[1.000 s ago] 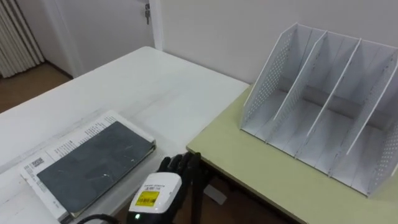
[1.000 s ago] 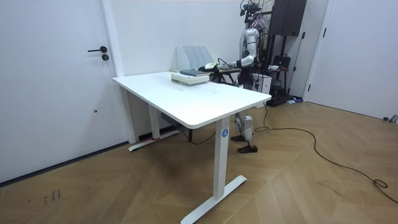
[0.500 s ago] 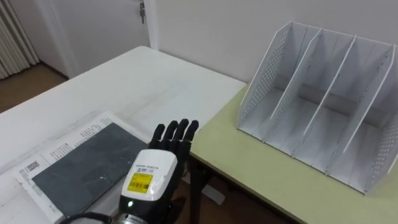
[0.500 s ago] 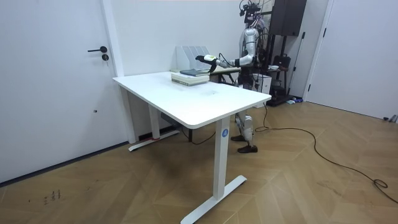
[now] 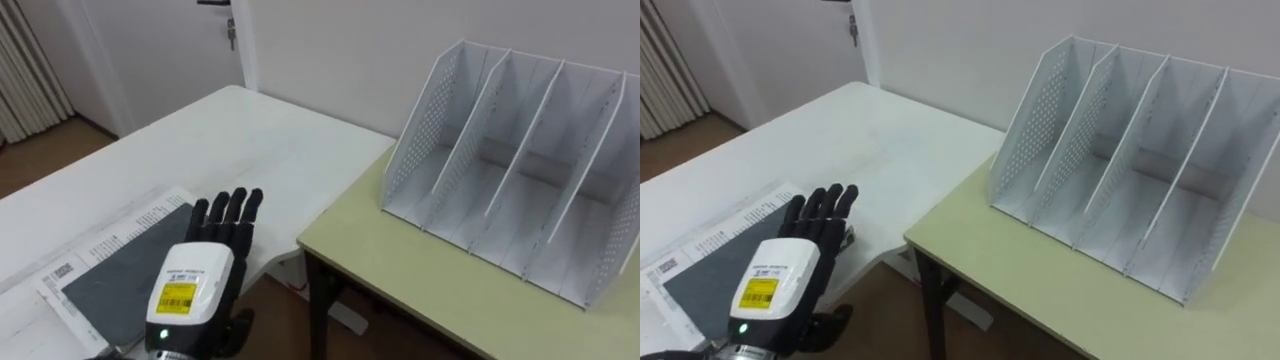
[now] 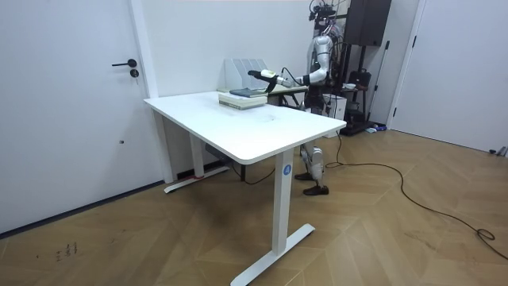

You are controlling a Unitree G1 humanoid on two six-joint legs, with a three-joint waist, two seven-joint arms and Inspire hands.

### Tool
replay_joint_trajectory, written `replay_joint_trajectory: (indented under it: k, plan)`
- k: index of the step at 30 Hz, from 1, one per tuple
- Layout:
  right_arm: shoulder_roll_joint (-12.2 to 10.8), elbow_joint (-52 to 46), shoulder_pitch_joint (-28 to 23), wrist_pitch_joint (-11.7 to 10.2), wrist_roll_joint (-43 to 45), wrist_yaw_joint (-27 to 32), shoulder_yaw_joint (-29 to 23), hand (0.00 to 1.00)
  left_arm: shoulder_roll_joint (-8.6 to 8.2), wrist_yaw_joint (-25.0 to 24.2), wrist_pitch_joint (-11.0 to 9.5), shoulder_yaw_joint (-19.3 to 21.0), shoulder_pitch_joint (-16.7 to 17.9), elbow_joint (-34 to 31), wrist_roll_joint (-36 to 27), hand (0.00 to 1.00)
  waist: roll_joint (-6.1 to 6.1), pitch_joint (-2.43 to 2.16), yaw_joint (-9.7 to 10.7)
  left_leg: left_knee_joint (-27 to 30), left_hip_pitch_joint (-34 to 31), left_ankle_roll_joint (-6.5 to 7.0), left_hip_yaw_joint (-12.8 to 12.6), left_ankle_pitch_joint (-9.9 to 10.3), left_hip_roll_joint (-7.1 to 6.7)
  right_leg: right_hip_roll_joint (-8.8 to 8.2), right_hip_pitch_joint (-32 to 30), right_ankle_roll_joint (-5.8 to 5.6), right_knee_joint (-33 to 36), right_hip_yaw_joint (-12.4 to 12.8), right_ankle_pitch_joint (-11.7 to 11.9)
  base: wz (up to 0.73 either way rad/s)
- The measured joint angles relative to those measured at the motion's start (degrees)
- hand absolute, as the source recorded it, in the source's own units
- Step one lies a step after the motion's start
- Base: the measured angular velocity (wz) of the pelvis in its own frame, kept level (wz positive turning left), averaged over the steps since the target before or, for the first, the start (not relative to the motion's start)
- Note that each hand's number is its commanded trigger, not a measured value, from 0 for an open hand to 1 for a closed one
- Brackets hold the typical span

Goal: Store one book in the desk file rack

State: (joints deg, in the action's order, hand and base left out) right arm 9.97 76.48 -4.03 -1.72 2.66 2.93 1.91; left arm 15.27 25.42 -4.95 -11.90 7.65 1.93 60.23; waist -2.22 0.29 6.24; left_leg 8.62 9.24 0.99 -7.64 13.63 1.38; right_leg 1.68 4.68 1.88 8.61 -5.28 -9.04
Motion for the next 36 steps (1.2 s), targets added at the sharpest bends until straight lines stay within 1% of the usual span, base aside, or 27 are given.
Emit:
replay_joint_trajectory:
  k: [4, 5, 8, 11, 16, 18, 21, 23, 25, 29, 33, 36]
  plan:
    - [0.03, -0.03, -0.42, 0.07, 0.45, 0.04, -0.28, 0.0, 0.05, 1.14, 0.28, 1.81, 0.41, 0.39, -0.04, 0.0, 0.09, 0.03, -0.5, -0.02, 0.3, 0.0, -0.3, 0.0, -0.05, -0.12, 0.07, -0.06, -0.11, -0.07, 0.01, 0.03]
    - [0.03, -0.04, -0.43, 0.12, 0.37, 0.03, -0.25, 0.0, 0.07, 1.58, 0.77, 2.23, 0.94, 0.39, -0.04, 0.0, 0.07, 0.01, -0.44, -0.01, 0.33, 0.0, -0.29, 0.0, -0.06, -0.15, 0.17, -0.07, -0.21, -0.13, 0.01, 0.0]
    - [0.02, -0.03, -0.49, 0.64, 0.41, 0.01, -0.24, 0.0, 0.07, 1.72, 1.37, 2.52, 1.22, 1.28, -0.04, 0.0, 0.08, -0.01, -0.45, -0.02, 0.21, 0.0, -0.25, 0.0, -0.07, -0.32, 0.29, -0.17, -0.58, -0.32, 0.11, 0.02]
    - [0.02, -0.03, -0.54, 0.63, 1.06, 0.01, -0.24, 0.0, 0.07, 1.75, 2.02, 2.7, 1.48, 1.65, -0.03, 0.0, 0.09, -0.03, -0.44, -0.02, 0.17, 0.0, -0.25, 0.0, -0.06, -0.38, 0.29, -0.16, -0.67, -0.35, 0.14, 0.0]
    - [-0.01, -0.17, -0.57, 0.63, 3.72, -0.02, -0.18, 0.0, 0.04, 2.07, 2.02, 3.28, 1.48, 3.85, -0.06, 0.0, 0.17, -0.12, -0.62, -0.02, 0.3, 0.0, -0.18, 0.0, 0.0, -0.03, 0.46, -0.15, -0.43, 0.17, 0.15, -0.06]
    - [0.0, -0.19, -0.6, 0.71, 4.16, -0.04, 0.06, 0.0, -0.06, 2.07, 2.02, 3.3, 1.48, 4.17, -0.04, 0.0, 0.27, -0.15, -1.01, -0.02, 0.34, 0.0, -0.16, 0.0, 0.04, -0.02, 0.42, -0.13, -0.27, 0.36, 0.16, -0.07]
    - [0.0, -0.19, -0.55, 1.53, 5.56, -0.51, 0.14, 0.0, -0.13, 2.06, 2.02, 3.43, 1.46, 4.75, -0.07, 0.0, 0.24, -0.23, -1.13, -0.02, 0.36, 0.0, 0.01, 0.0, 0.0, -0.02, 0.43, -0.13, -0.19, 0.26, 0.16, 0.0]
    - [-0.02, -0.23, -0.48, 1.88, 6.85, -0.59, 0.16, 0.0, -0.19, 1.99, 2.2, 3.83, 1.45, 6.89, -0.04, 0.0, 0.18, -0.26, -1.15, -0.01, 0.36, 0.0, 0.1, 0.0, -0.02, -0.04, 0.42, -0.14, -0.12, 0.13, 0.15, 0.0]
    - [-0.03, -0.2, -0.54, 1.97, 6.91, -0.6, 0.18, 0.0, -0.28, 1.75, 2.64, 3.87, 1.46, 8.75, -0.05, 0.0, 0.13, -0.24, -1.16, 0.0, 0.35, 0.0, 0.25, 0.0, -0.03, -0.07, 0.44, -0.14, -0.07, -0.06, 0.16, 0.05]
    - [-0.02, -0.43, -0.51, 2.96, 6.83, -0.57, 0.11, 0.0, -0.86, 1.04, 3.93, 3.87, 1.46, 11.38, -0.5, 0.0, -0.02, -0.18, -1.33, 0.0, 0.09, 0.0, 0.12, 0.0, -0.04, -0.15, 0.14, -0.13, 0.09, -0.35, 0.19, 0.05]
    - [-0.01, -0.51, -0.46, 3.31, 6.83, -0.55, 0.07, 0.0, -1.12, 0.24, 5.03, 3.89, 1.46, 11.56, -1.12, 0.0, -0.2, -0.16, -1.4, 0.0, -0.13, 0.0, 0.12, 0.0, -0.03, -0.18, -0.02, -0.14, 0.09, -0.49, 0.32, 0.04]
    - [0.02, -0.68, -0.46, 4.06, 6.8, -0.55, 0.07, 0.0, -1.24, 0.08, 5.61, 4.1, 1.46, 11.55, -1.21, 0.0, -0.38, -0.24, -1.44, -0.01, -0.19, 0.0, 0.15, 0.0, -0.01, -0.4, -0.03, -0.14, 0.08, -0.48, 0.33, 0.0]
